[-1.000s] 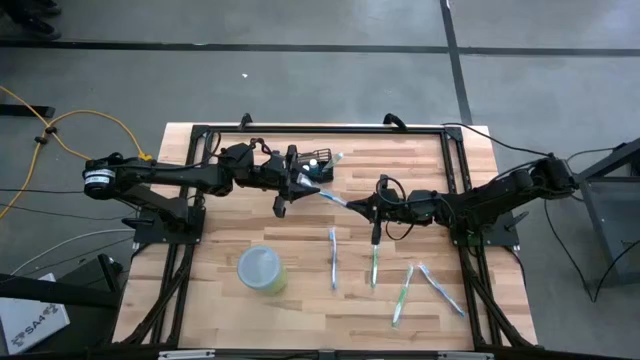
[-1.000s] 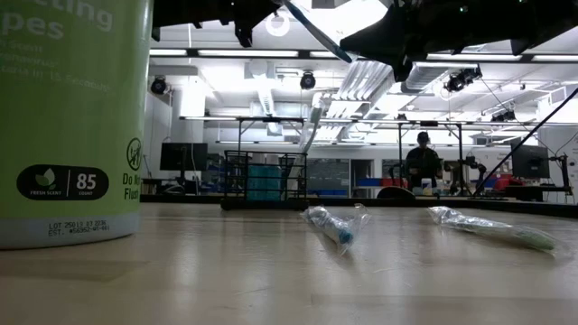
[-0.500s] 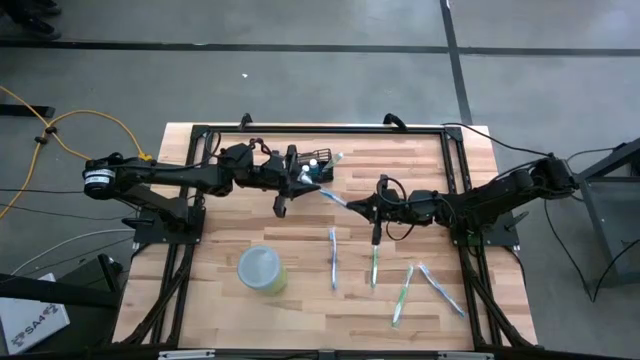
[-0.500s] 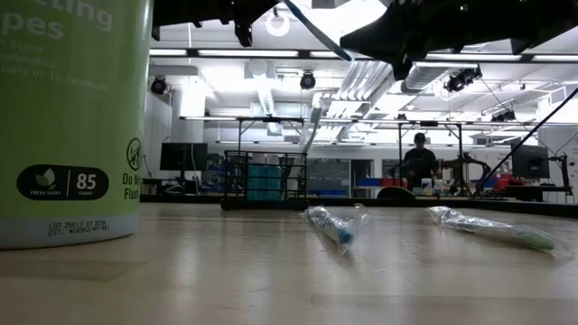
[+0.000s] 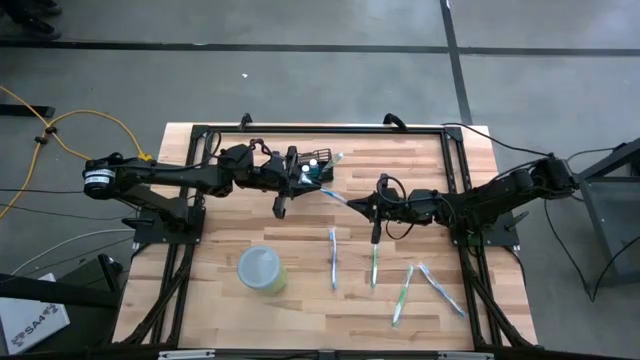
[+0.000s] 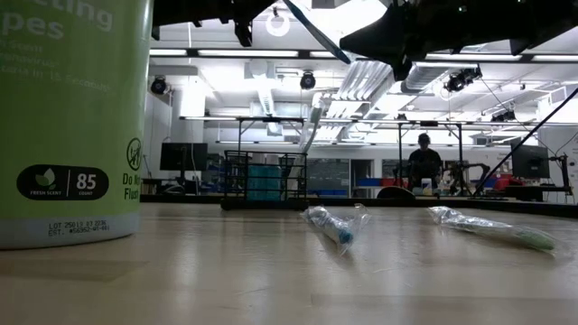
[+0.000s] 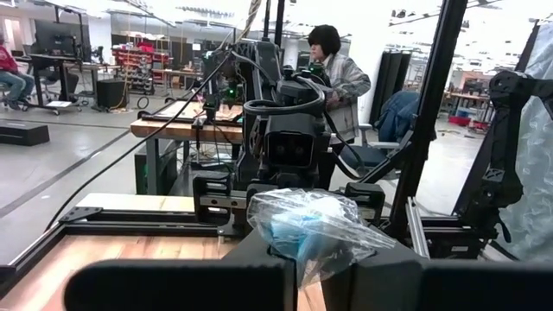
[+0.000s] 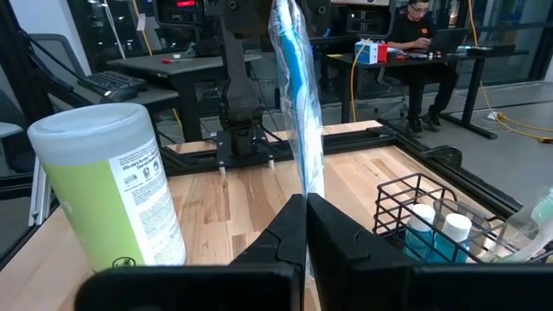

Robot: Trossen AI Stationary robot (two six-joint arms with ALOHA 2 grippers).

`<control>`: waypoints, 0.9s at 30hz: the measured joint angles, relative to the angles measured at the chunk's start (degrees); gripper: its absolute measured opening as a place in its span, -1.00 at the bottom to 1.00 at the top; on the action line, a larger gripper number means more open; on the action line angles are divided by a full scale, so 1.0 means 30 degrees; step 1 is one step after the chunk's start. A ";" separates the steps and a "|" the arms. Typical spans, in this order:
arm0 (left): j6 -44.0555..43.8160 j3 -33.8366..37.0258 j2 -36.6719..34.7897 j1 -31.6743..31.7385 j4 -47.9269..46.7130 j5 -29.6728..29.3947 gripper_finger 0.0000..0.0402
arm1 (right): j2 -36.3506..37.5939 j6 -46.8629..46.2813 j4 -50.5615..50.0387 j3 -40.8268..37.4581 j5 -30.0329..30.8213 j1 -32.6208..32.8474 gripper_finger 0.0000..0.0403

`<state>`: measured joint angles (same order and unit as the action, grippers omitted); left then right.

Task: Pick & Place toothbrushing station
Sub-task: Put the top blue toothbrush into the black mesh mesh organizer

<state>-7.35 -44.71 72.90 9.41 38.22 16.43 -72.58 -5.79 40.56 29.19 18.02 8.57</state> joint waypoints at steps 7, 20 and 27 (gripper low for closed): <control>0.0007 0.0000 0.0000 0.0000 -0.0007 -0.0023 -0.95 | 0.0000 -0.0047 -0.0007 0.0000 -0.0065 0.0003 -0.99; 0.0015 0.0000 0.0000 0.0007 -0.0007 -0.0030 -0.95 | 0.0000 -0.0134 -0.0007 0.0000 -0.0080 0.0003 -0.99; 0.0066 0.0000 0.0007 0.0023 0.0000 -0.0103 -0.95 | 0.0000 -0.0039 -0.0007 0.0000 -0.0141 0.0017 -0.91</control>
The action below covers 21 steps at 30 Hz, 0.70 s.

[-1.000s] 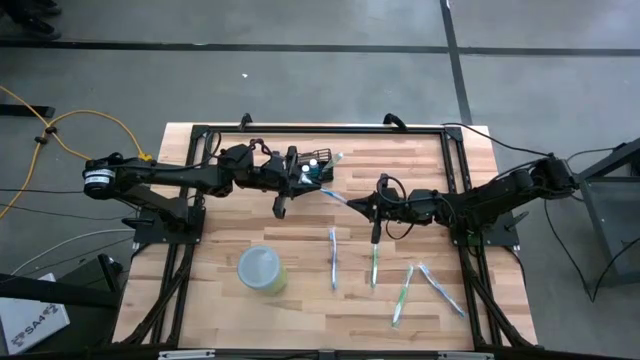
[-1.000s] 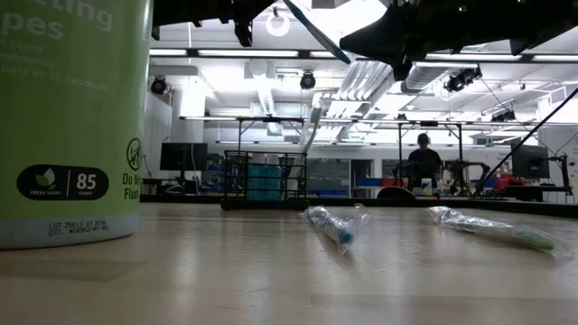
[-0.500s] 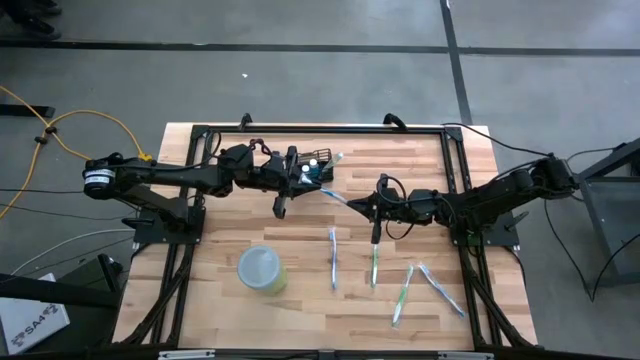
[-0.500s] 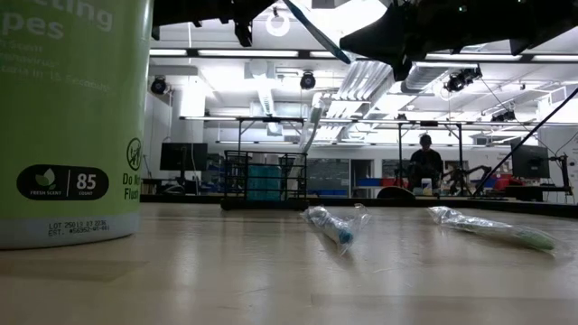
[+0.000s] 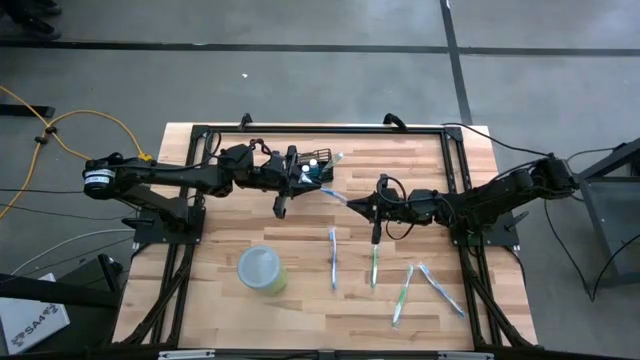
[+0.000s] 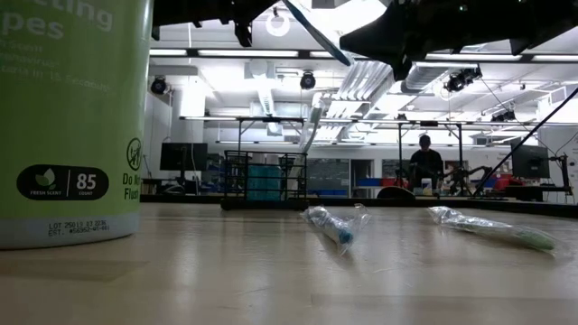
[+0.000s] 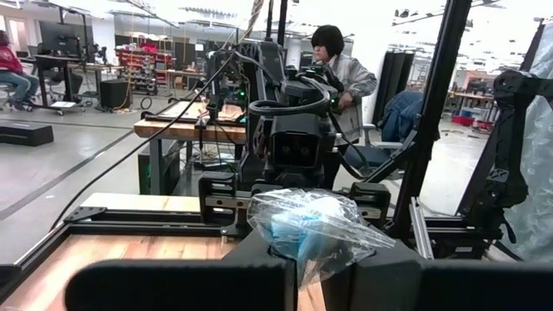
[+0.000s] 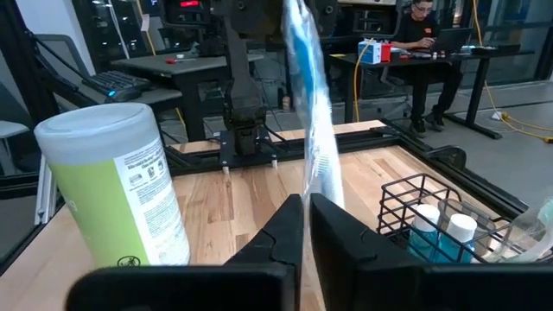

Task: Pick & Place toothbrushing station
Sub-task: Put the top blue toothbrush into the black mesh mesh organizer

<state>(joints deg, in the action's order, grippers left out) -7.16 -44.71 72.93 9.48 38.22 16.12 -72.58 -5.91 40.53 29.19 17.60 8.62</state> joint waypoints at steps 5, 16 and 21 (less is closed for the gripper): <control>0.0007 0.0000 0.0000 0.0006 0.0000 -0.0015 -0.95 | 0.0000 0.0015 0.0000 0.0000 -0.0005 0.0007 -0.72; -0.0436 0.0000 -0.0022 0.0079 -0.0652 0.0002 -0.95 | 0.0005 0.1383 -0.0005 0.0000 0.2407 0.0007 -0.42; -0.0576 0.0000 -0.0926 0.1011 -0.2909 -0.0869 -0.95 | 0.0007 0.1566 -0.0045 0.0000 0.3718 0.0000 -0.38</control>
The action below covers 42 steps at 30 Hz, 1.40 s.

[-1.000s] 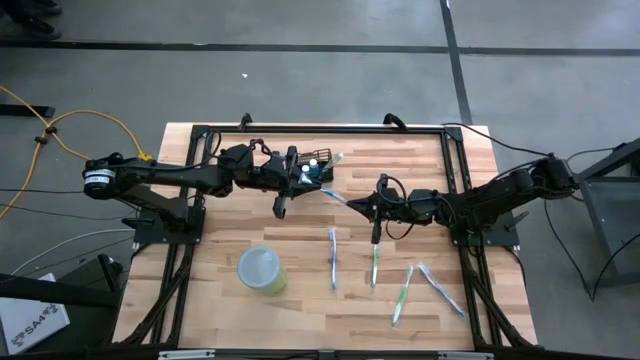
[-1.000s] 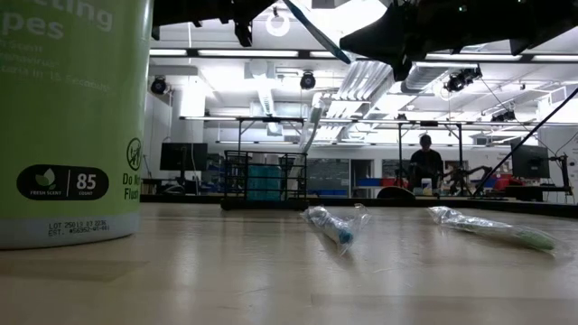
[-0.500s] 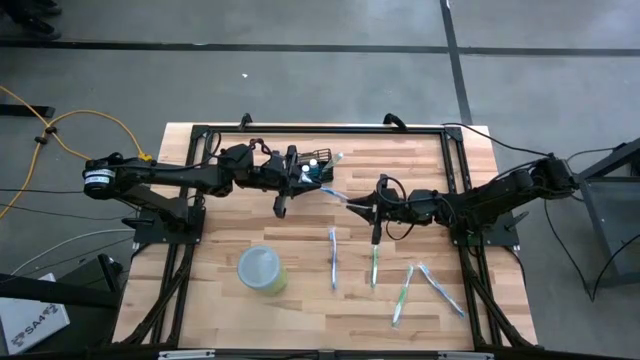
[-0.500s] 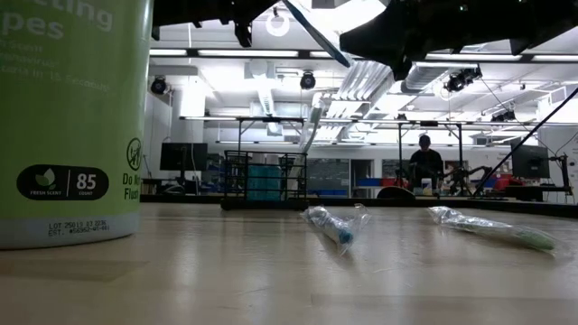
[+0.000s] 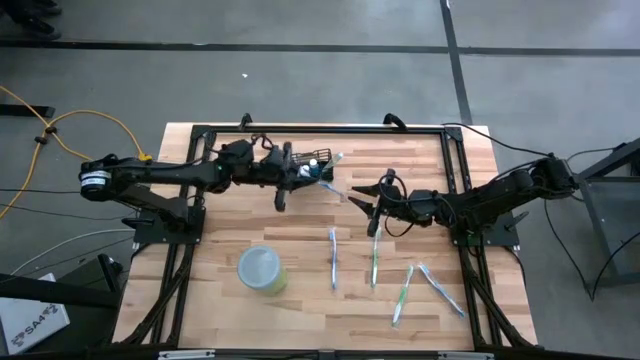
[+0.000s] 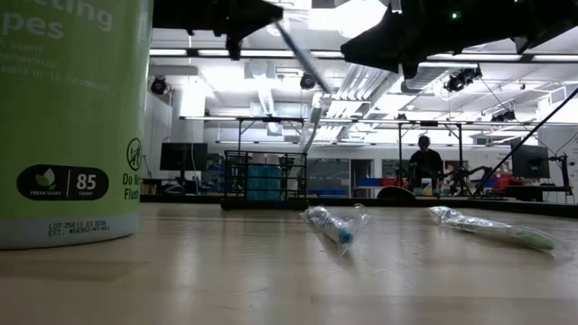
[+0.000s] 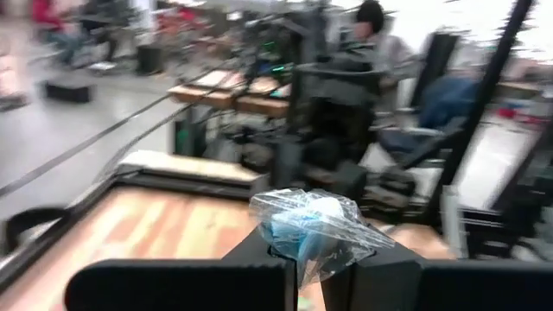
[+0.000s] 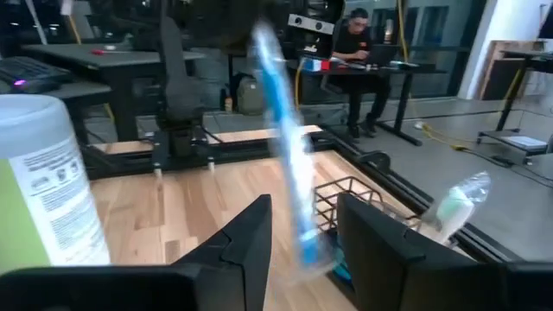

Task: Pick & Place toothbrushing station
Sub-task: Put the top blue toothbrush into the black mesh mesh organizer

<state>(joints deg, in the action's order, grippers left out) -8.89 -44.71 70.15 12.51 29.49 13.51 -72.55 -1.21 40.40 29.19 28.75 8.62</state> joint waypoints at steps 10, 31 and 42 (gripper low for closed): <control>-0.0714 -0.0522 -0.3791 0.3463 -0.7649 -0.1719 -0.95 | 0.0000 -0.0551 -0.1040 0.0015 -0.0051 0.0000 -0.38; 0.1002 -0.4777 -0.1996 0.3533 -1.5088 -0.4417 -0.95 | 0.0000 -0.1246 -0.1295 0.0015 -0.0138 0.0000 -0.38; 0.0966 -0.5231 -0.1867 0.3542 -1.6918 -0.4752 -0.95 | 0.0000 -0.1749 -0.1296 0.0015 -0.0220 0.0000 -0.38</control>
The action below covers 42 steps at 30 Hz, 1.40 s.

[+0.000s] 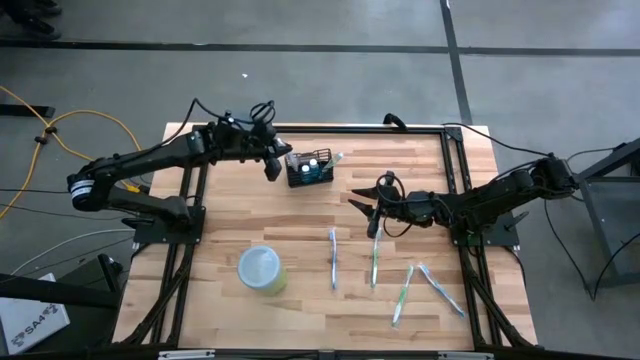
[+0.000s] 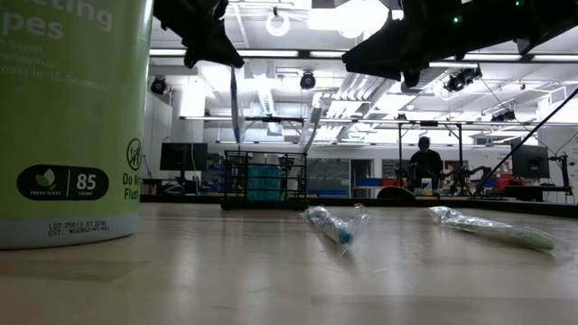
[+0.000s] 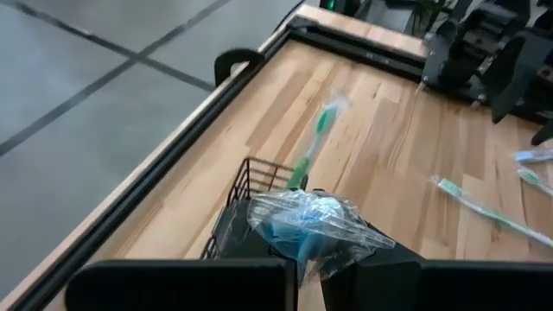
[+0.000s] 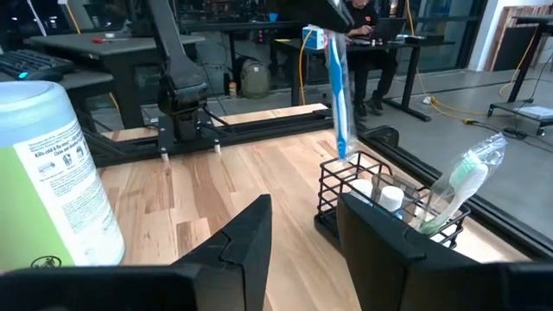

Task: Pick & Place toothbrushing station
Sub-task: Put the top blue toothbrush into the black mesh mesh organizer

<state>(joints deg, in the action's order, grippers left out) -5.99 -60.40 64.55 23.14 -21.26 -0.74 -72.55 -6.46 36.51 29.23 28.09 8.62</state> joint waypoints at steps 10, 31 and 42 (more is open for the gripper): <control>-0.0463 0.0000 0.0621 0.0108 -0.0202 -0.0797 -0.95 | 0.0000 -0.0342 -0.0129 0.0000 -0.0545 0.0000 -0.38; -0.0311 0.0066 0.4272 0.0109 -0.0020 -0.0849 -0.74 | 0.0000 -0.0422 -0.0590 -0.0007 -0.0560 0.0000 -0.38; 0.0852 0.0066 0.4272 -0.0087 -0.0042 -0.0864 -0.68 | 0.0000 -0.0425 -0.0590 -0.0015 -0.0588 0.0000 -0.38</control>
<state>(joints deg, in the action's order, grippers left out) -3.43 -60.20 77.36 22.87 -21.39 -3.33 -72.55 -7.74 34.74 29.19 26.33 8.62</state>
